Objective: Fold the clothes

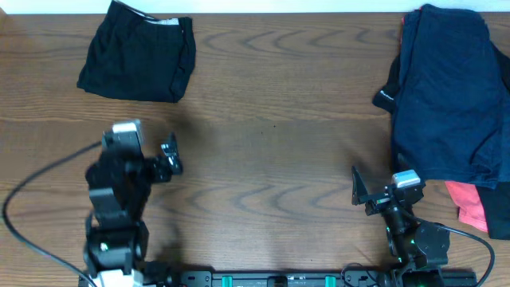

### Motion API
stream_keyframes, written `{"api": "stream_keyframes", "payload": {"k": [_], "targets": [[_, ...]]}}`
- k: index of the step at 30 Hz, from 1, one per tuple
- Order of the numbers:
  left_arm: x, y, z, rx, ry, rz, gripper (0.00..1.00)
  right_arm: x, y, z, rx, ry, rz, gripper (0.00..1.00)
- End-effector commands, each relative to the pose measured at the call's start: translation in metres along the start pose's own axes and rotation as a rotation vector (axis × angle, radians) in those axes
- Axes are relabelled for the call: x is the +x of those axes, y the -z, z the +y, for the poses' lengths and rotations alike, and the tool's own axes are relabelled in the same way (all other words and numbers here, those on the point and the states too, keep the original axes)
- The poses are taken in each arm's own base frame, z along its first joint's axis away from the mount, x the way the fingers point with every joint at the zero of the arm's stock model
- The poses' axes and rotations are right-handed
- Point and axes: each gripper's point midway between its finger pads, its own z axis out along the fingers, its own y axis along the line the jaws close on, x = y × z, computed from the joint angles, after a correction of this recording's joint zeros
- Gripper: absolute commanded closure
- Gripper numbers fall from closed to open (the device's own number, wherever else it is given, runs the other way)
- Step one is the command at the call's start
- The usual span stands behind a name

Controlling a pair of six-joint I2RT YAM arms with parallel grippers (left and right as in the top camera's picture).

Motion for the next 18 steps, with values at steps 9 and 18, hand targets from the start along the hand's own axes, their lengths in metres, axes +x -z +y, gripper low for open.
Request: {"api": "stream_keyframes", "payload": {"k": [9,18], "targets": [[0.037,0.008,0.003,0.04,0.004,-0.18,0.02,0.0,0.0,-0.001,0.0,0.011,-0.001,0.01],[0.054,0.005,0.006,0.053,-0.009,-0.269,0.02,0.0,0.0,-0.001,0.0,0.011,0.0,0.01]]}}
